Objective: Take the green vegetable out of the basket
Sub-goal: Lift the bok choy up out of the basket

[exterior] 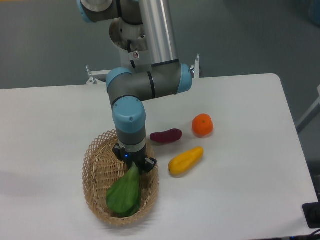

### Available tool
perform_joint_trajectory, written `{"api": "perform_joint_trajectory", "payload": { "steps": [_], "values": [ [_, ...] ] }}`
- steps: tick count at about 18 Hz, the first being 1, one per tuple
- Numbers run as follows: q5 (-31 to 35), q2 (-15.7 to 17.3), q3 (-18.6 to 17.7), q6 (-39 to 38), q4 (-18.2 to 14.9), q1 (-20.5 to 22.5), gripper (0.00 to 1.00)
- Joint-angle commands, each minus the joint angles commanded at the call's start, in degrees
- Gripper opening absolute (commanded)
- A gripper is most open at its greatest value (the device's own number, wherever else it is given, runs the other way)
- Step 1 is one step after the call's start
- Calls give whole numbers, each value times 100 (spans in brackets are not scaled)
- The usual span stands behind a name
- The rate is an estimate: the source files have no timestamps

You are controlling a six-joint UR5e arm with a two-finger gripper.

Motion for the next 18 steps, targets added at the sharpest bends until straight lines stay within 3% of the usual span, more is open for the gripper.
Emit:
{"api": "perform_joint_trajectory", "payload": {
  "steps": [7,12,18],
  "values": [
    [0,298,219,245,-35,131,29],
    [-97,369,764,597,-141,570,29],
    [-597,676,695,1072,-281,1160,29]
  ]
}}
